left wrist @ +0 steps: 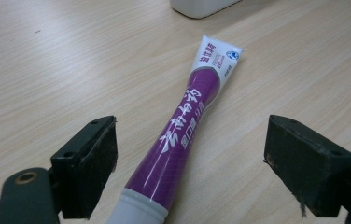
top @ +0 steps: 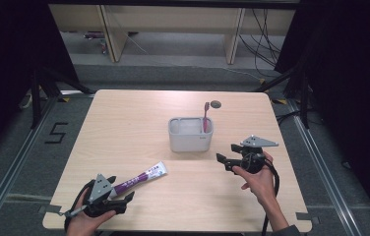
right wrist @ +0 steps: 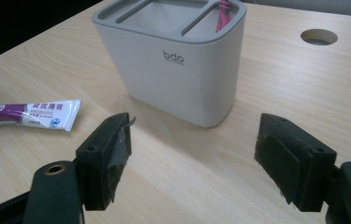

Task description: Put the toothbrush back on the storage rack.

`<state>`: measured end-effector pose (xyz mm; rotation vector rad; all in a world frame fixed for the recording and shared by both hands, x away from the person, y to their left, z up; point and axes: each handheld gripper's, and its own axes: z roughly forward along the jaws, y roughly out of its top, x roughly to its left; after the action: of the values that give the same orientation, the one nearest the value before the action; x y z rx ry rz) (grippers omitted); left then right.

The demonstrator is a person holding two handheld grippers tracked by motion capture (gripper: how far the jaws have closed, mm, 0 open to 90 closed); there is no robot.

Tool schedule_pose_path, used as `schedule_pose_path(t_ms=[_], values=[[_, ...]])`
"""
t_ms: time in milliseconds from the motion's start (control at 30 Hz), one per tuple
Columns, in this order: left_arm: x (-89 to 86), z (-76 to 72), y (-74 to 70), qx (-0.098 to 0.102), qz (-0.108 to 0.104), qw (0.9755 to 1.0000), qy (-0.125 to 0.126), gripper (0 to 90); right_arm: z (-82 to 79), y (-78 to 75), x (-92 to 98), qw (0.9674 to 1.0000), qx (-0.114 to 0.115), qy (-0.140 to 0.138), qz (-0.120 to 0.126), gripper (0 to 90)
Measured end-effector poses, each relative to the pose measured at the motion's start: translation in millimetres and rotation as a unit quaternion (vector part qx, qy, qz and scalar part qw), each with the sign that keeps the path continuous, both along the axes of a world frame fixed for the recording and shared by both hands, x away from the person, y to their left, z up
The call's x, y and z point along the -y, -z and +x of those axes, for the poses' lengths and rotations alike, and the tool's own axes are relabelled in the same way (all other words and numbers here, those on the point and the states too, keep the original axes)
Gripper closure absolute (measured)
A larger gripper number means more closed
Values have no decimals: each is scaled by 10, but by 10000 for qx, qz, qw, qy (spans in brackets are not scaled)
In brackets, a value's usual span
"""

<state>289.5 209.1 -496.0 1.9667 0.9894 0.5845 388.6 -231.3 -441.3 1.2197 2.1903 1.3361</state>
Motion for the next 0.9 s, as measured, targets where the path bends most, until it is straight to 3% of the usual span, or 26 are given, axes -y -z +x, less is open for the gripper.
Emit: schedule_pose_path(t_ms=[33, 67, 100, 167, 200, 300, 367, 433, 467, 533, 633, 700, 733, 833, 867, 900], values=[[0, 4, 3, -8, 0, 10000, -2, 170, -7, 6, 15, 9999, 97, -21, -109, 276], [1, 8, 9, 5, -32, 10000, -13, 170, -25, 22, -8, 10000, -1, -5, 38, 275], [-1, 11, 9, -20, -35, 10000, -19, 171, -25, 24, 9, 9999, 40, -57, -79, 275], [4, 12, 10, -32, -52, 10000, -40, 170, -33, 45, 1, 10000, 59, -55, -52, 274], [4, 14, 9, -32, -49, 10000, -33, 171, -56, 61, -11, 10000, -39, -35, -23, 270], [22, 15, 7, -18, -28, 10000, -9, 170, -72, 96, 4, 9997, 35, -119, -222, 252], [32, 17, 11, -40, -51, 10000, -4, 170, -107, 108, 4, 9998, -121, -107, -113, 250], [20, 19, 10, -67, 29, 10000, 27, 170, -115, 136, 16, 9998, -88, -142, -85, 246], [19, 18, 13, -75, 10, 10000, 6, 170, -135, 136, 24, 9996, -209, -131, -103, 245], [18, 18, 15, -66, -7, 10000, -3, 170, -136, 157, 31, 9998, -97, -110, -94, 245], [9, 23, 10, -65, 16, 10000, -34, 170, -184, 197, 56, 9995, -272, -144, -103, 242], [8, 23, 13, -72, 14, 10000, -46, 170, -192, 217, 62, 9996, -213, -151, -72, 242], [11, 28, 19, -70, -28, 10000, -64, 170, -210, 228, 100, 9995, -132, -189, -217, 242], [7, 31, 13, -77, 27, 9999, -76, 170, -245, 248, 99, 9996, -185, -134, -139, 242], [8, 32, 14, -77, 26, 9999, -75, 170, -264, 259, 136, 9993, -102, -182, -297, 242], [8, 34, 14, -77, 38, 10000, -48, 171, -289, 264, 124, 9995, -221, -134, -190, 242]])
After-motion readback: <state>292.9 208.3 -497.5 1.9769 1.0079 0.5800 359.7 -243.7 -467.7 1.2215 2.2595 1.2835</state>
